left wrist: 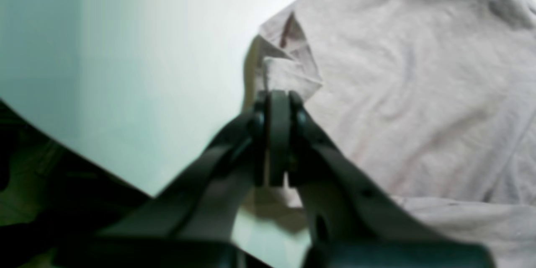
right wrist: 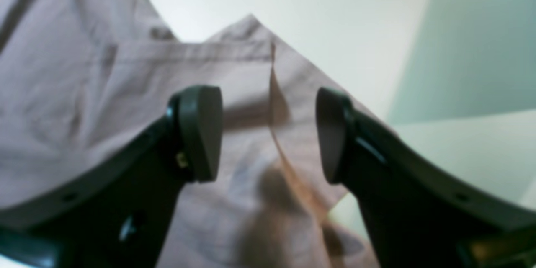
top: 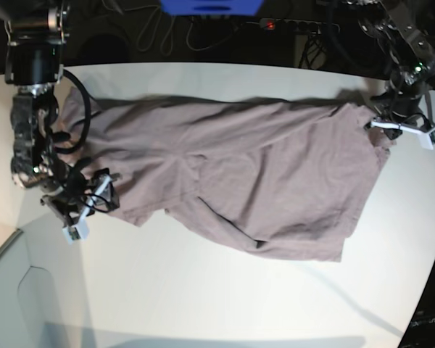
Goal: Layout the t-shirt on the table in an organized manner, then fold the t-shirt properly
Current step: 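Release the shirt and regrasp its edge with both grippers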
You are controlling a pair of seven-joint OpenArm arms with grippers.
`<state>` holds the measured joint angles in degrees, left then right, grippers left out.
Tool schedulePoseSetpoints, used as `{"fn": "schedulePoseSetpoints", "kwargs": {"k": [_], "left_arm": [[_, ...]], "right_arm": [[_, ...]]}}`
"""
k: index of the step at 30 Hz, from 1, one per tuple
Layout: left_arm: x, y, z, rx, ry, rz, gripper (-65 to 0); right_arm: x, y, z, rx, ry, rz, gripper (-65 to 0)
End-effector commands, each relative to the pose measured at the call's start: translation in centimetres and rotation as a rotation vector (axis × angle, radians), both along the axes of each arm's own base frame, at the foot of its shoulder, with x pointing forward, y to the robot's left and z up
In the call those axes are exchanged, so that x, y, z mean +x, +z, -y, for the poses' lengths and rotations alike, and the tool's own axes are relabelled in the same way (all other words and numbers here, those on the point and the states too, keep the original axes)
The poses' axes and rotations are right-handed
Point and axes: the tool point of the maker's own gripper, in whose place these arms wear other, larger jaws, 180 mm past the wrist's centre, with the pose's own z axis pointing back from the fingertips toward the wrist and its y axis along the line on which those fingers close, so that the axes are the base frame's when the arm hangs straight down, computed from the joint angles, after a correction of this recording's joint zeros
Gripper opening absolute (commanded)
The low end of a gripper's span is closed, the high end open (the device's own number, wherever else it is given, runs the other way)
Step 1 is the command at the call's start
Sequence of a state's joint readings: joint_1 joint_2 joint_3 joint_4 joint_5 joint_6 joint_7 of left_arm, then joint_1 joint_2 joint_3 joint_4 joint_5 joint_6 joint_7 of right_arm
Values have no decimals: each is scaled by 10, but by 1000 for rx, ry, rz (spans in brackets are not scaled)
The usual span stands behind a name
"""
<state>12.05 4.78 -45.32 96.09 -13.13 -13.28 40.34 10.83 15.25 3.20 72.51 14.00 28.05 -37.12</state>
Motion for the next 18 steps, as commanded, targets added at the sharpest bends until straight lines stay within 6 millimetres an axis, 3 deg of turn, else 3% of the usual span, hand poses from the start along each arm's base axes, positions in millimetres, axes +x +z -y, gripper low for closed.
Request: {"fn": "schedulePoseSetpoints", "kwargs": {"k": [1,8,13,18], "left_arm": [[1,8,-4,22,-1,25,-650],[1,6,-1,16,-1,23,-650],[1,6,-1,15,-2,24,-650],[-4,-16,2,-27,4,-21,-650]], "right_arm": [[15,14,-1,9,19,46,-285],[23,-12,-12,22,64,-50,-285],[29,-15,-15,44,60,-31,-285],[23,-28,-18,57,63,-57,-311]]}}
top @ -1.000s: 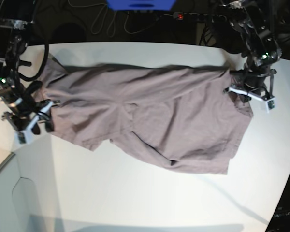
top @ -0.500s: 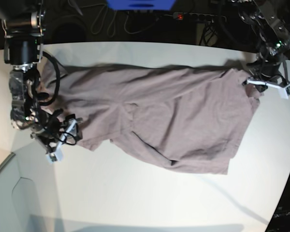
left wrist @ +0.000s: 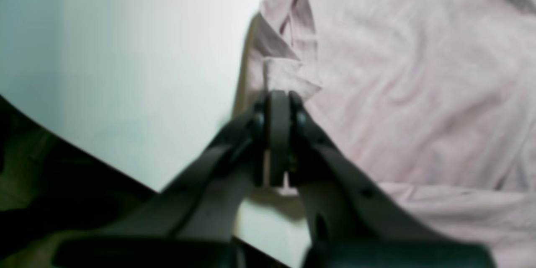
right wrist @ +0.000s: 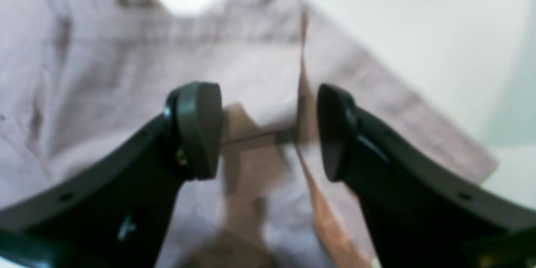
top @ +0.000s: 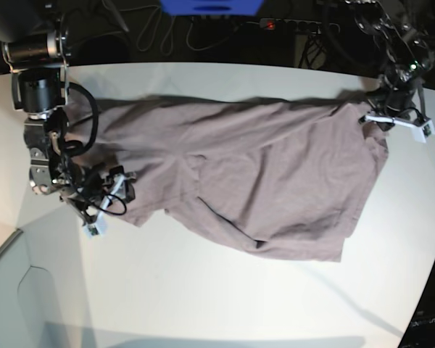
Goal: Layout the t-shirt on the table in an organized manner, then fold the t-shirt properly
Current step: 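Release the shirt and regrasp its edge with both grippers, then lift the shirt high with both grippers, shake, and lay it flat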
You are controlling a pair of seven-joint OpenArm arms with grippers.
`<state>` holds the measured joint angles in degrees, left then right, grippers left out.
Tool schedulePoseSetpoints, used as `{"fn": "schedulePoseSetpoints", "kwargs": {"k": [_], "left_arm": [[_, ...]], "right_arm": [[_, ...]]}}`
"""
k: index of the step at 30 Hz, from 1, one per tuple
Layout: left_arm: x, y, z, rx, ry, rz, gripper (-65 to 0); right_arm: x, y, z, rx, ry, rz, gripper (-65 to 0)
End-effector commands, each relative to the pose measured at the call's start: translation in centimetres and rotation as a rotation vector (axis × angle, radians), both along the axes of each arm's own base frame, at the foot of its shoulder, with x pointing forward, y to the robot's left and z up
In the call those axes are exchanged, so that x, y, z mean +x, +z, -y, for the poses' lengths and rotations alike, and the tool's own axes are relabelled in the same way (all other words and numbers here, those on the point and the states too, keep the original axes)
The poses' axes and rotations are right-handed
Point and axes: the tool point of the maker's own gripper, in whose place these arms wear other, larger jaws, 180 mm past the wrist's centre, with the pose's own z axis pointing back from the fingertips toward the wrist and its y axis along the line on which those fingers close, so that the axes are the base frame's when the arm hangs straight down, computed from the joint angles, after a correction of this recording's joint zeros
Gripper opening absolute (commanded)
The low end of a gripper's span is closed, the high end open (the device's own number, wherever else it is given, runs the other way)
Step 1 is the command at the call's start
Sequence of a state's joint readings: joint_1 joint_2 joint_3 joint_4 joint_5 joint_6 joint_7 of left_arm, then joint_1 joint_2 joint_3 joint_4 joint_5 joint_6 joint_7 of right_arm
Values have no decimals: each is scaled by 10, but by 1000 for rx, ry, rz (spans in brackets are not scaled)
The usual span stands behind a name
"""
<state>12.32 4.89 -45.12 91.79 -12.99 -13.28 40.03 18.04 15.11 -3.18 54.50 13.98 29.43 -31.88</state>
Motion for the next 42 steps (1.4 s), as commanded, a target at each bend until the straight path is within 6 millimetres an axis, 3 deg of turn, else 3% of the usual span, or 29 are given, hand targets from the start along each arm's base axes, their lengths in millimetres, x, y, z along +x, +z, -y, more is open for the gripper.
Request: {"fn": "schedulePoseSetpoints", "kwargs": {"k": [1,5,11,15,17,21,25,29,31,36,40,42], "left_arm": [[6,7,-4,14,1,30,-650],[8,4,-3,5,2,31,-650],[17,10,-3,8,2,52,-650],[21,15,-5,13,5,66,-650],[23,22,-7,24,5,79,-650],[28,46,-11,72,-3,128,-650],[31,57,-14,95,-6,151,-650],[33,61,-23,100,-10,160,-650],[34,64,-24,77,-6,186,-650],[24,67,-31,42,16,212,-650],[30,83,-31,62,9,251,-650],[36,95,-29,78,-3,283,-650]], "right_arm": [[14,16,-4,14,28,54,-331],[7,7,-19,-2,87,29,-415],[9,10,-18,-9,91,36,-650],[17,34,-11,-46,111,107,-650],[10,45,-9,-75,136,137,-650],[-3,90,6,-125,119,243,-650],[-29,140,32,-177,42,365,-650],[-68,182,54,-254,-26,450,-650],[-92,181,68,-284,-59,431,-650],[-139,153,86,-319,-31,313,-650],[-148,156,110,-341,-125,309,-650],[-141,164,115,-352,-138,334,-650]]}}
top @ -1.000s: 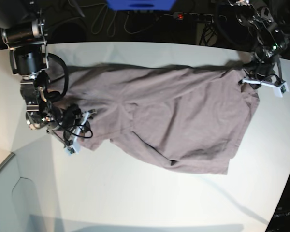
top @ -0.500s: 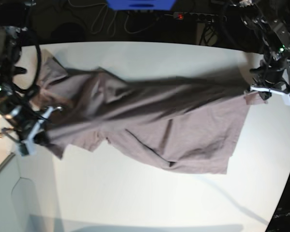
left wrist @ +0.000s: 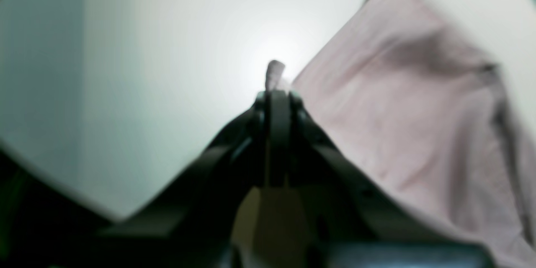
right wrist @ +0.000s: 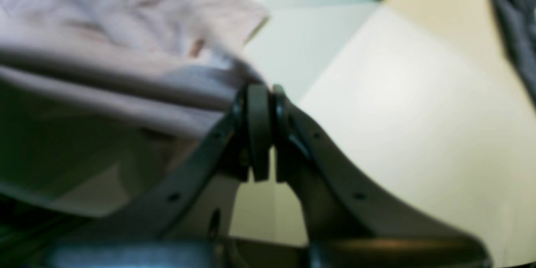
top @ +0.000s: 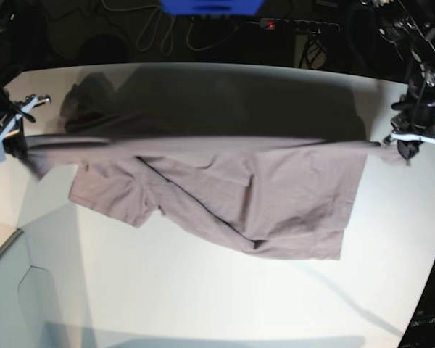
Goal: Layout the t-shirt on the table in an organized manner, then fold the t-shirt properly
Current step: 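Lift the shirt high with both grippers, shake, and lay it flat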
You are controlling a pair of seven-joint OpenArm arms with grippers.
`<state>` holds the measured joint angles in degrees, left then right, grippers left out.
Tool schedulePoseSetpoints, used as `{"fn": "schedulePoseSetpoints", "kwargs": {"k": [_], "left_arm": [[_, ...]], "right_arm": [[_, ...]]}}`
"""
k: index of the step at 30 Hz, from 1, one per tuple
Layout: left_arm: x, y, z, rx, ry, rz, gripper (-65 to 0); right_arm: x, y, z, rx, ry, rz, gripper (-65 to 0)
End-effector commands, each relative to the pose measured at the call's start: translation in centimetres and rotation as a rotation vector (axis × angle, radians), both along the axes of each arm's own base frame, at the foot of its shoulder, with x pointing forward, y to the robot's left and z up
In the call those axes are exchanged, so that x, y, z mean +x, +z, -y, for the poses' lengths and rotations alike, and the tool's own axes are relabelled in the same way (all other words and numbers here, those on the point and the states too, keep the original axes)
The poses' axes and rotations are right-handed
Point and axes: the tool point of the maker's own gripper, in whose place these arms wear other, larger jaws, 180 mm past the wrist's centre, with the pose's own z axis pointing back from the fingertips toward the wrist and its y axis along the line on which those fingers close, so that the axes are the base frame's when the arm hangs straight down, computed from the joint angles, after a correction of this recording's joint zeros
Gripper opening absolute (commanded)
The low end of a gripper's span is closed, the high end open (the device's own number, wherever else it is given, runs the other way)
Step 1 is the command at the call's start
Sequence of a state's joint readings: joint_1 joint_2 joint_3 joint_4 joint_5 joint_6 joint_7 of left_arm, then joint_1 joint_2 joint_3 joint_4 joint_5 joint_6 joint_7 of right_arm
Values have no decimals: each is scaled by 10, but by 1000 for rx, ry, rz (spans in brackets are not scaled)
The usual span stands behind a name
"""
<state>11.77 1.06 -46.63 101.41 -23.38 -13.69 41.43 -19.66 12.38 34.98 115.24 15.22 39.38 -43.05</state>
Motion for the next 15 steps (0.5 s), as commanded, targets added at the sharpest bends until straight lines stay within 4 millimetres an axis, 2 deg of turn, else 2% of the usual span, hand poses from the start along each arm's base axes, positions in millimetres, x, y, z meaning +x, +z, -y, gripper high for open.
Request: {"fn": "schedulePoseSetpoints", "kwargs": {"k": [1,4,6,8,10,12,15], "left_arm": [[13,26,-8,49,11,80,-650],[38,51,-5,62,2,160,-650],[62,68,2,59,-19,216,-650],[90,95,9,94,-62,277,-650],[124,117,30,131,-132,315,-650],[160,145,48,175,-182,362,-650],[212,189,70,251,-234,405,-650]], "right_arm": [[12,19,5,-36,14,60,-650],[35,36,6,-41,21,125,-650],[60,46,-6,-23,62,175,-650],[86,56,-15,-11,105,209,-650],[119,64,-21,-3,152,227,-650],[155,80,-19,-34,169,248,-650],[215,121,-6,-83,134,300,-650]]}}
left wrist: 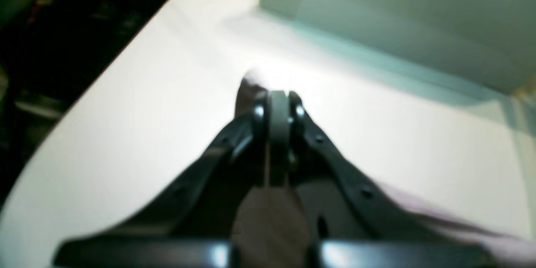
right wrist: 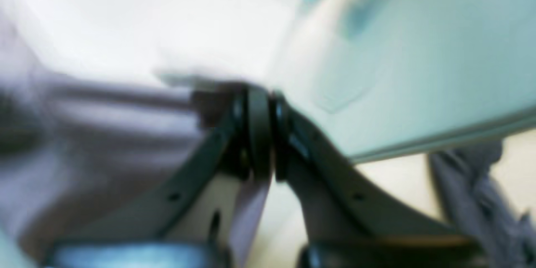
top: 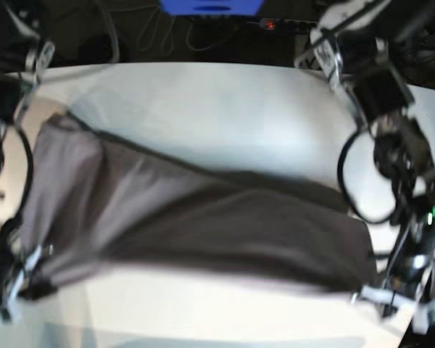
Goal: Layout the t-shirt on the table in an organized manner, then fold the t-shirt properly
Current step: 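Lift the shirt high with both grippers, shake, and lay it flat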
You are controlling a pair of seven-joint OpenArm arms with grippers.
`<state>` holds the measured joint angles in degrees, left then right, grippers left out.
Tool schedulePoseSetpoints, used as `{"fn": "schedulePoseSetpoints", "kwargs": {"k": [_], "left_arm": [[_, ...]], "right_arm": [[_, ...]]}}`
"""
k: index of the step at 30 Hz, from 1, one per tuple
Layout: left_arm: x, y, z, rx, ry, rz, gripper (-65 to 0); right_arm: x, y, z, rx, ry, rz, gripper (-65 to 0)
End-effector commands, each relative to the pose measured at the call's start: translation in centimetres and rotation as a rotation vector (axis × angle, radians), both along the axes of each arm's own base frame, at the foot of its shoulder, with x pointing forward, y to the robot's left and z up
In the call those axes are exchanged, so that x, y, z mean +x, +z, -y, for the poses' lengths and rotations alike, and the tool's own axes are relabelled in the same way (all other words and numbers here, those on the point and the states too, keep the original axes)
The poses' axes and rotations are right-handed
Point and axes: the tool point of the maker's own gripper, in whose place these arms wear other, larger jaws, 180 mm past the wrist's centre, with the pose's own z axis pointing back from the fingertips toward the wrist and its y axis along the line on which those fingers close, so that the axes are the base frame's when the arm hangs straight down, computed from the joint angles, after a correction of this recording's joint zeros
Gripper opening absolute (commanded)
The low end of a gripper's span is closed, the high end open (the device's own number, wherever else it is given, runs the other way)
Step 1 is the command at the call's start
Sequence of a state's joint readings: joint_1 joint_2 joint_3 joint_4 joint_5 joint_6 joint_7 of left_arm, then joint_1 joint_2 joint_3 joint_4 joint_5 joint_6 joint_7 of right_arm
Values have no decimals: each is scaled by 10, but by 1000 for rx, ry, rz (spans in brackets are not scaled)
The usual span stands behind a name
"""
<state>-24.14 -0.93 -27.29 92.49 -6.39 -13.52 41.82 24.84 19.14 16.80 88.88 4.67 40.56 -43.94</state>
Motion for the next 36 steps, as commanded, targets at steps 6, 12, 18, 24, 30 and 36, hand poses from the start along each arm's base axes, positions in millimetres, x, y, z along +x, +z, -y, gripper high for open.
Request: {"fn": "schedulePoseSetpoints", "kwargs": {"k": [6,12,18,24,30,36], "left_arm": [[72,127,13,128,-5,185,-650],[93,226,12,154,12,312,-650],[88,237,10,154,13,311,-650],[52,185,6,191,41,290,-650],[-9,61,8,118,-6,119,-650],[-93,-78,-9,-112,34,-143,-650]], "right_arm": [[75,162,25,10,-56,290,-650],[81,276,25,-28,-74,480,-650],[58,281,21,-103,-89,536,-650],[13,192,19,-152,-118,464,-650],[-52,71,-3,-47,-101,290,-650],[-119,-30,-25,118,-101,137,-650]]}}
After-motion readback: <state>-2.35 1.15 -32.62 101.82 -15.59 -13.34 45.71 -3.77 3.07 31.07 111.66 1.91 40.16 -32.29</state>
